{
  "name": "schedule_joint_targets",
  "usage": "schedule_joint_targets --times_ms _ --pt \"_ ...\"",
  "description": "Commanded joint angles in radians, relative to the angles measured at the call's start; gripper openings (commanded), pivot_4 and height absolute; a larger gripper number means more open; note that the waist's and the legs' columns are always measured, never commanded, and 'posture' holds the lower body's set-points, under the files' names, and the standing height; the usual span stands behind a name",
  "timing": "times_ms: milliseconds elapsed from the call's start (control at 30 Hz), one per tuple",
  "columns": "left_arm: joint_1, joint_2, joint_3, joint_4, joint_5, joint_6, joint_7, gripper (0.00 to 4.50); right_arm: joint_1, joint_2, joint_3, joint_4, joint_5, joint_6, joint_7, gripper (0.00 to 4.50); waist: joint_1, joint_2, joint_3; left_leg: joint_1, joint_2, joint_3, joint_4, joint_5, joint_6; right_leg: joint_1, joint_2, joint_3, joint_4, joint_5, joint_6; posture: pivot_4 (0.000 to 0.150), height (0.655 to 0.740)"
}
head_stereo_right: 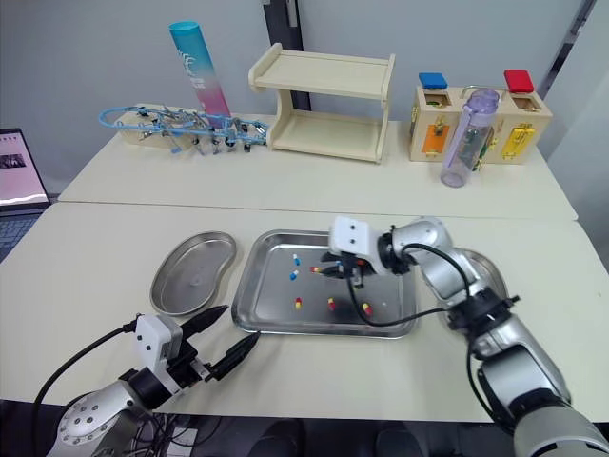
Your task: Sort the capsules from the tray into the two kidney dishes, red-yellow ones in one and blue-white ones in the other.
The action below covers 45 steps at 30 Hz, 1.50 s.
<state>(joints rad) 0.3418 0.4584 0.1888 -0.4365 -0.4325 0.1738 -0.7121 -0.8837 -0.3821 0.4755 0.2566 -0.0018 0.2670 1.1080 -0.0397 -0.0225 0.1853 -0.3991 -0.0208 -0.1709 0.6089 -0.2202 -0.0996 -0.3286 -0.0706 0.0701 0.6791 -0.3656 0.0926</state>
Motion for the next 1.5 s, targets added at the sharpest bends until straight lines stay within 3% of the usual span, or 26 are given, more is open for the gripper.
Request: schedule_joint_targets --times_ms 33,667,1167,1367,1500 --pt "0.007 0.015 0.006 -0.022 -0.003 -0.011 -0.007 4.50 -0.075 0.059 0.038 0.129 -0.071 -0.081 -0.024 1.32 -0.008 0.000 0.000 0.000 0.000 0.000 0.000 0.000 0.000 -0.001 0.000 0.000 0.000 0.000 0.000 0.150 0.7400" --pt "0.022 0.006 -0.014 0.024 0.027 -0.079 -0.012 4.50 -0.332 0.326 0.043 0.764 -0.209 -0.323 -0.025 1.32 -0.025 0.001 0.001 0.000 0.000 0.000 -0.001 0.000 0.000 -0.008 0.000 0.000 0.002 0.000 0.000 0.150 0.7400" --pt "0.011 0.015 -0.032 -0.016 0.024 -0.038 0.015 4.50 -0.370 0.371 0.028 0.899 -0.281 -0.378 -0.041 1.32 -0.038 0.002 0.001 0.000 0.000 0.000 -0.001 0.000 -0.001 -0.008 0.000 0.001 0.003 0.000 0.000 0.150 0.7400" --pt "0.017 0.019 -0.022 0.003 0.022 -0.049 -0.002 4.50 -0.347 0.365 0.041 0.863 -0.320 -0.448 -0.070 0.02 -0.042 0.002 0.001 0.000 0.000 0.000 -0.001 0.000 -0.001 -0.008 0.000 0.001 0.003 0.000 0.000 0.150 0.7400" --pt "0.009 0.040 -0.006 0.036 0.017 -0.061 -0.034 4.50 -0.310 0.348 0.032 0.764 -0.313 -0.460 -0.041 0.01 -0.042 0.002 0.001 0.000 0.000 0.000 -0.001 0.000 -0.001 -0.008 0.000 0.001 0.003 0.000 0.000 0.150 0.7400"
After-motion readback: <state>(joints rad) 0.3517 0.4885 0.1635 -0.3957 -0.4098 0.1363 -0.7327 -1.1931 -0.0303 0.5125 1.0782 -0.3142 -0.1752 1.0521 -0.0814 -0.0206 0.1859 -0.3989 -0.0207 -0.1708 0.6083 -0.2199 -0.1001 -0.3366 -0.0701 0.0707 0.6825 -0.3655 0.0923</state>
